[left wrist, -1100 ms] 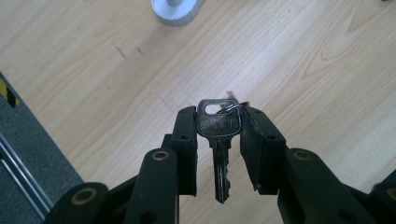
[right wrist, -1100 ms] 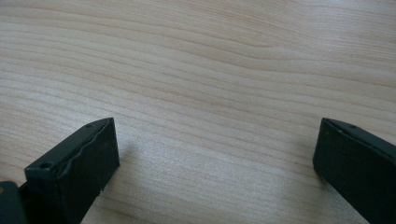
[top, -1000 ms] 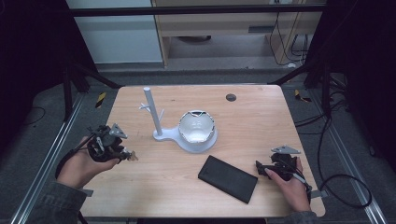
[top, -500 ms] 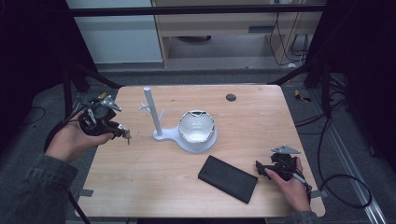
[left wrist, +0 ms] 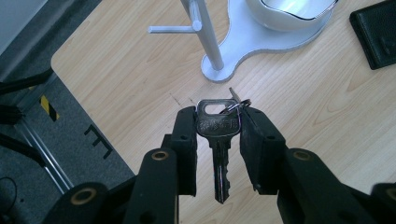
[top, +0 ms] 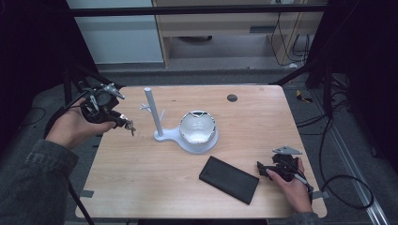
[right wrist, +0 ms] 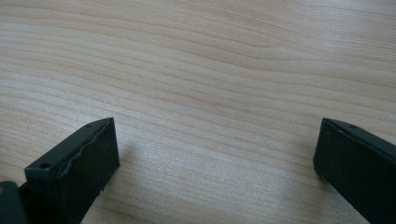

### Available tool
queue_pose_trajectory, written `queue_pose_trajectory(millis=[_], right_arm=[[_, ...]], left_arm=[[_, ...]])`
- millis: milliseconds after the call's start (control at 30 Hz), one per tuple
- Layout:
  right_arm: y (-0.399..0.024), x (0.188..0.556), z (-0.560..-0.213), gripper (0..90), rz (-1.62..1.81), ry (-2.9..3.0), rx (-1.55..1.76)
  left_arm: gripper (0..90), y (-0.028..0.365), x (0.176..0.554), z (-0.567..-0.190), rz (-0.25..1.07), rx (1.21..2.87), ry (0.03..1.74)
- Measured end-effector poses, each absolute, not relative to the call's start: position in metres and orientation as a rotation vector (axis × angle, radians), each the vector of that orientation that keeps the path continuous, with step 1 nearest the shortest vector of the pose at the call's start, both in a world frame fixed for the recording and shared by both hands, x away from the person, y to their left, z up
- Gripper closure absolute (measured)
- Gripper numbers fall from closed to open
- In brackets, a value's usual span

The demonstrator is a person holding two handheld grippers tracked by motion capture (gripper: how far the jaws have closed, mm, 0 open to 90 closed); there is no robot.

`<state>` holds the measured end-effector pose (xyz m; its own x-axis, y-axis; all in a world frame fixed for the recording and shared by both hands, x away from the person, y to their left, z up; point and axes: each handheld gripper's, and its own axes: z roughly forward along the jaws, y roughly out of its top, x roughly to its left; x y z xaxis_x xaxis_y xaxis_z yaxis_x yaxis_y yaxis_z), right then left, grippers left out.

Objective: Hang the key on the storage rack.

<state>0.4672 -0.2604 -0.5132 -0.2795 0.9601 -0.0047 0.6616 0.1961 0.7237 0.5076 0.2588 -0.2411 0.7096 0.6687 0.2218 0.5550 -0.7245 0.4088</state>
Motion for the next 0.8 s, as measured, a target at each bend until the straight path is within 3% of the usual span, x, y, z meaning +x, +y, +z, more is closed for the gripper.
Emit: queue_pose_trajectory(millis=[800], right_arm=[[-0.260, 0.467, -0.513, 0.5, 0.862, 2.014, 1.511]], left_arm=[[67.5, 0.256, 0.519, -0.234, 0.510, 2.597, 0.976]])
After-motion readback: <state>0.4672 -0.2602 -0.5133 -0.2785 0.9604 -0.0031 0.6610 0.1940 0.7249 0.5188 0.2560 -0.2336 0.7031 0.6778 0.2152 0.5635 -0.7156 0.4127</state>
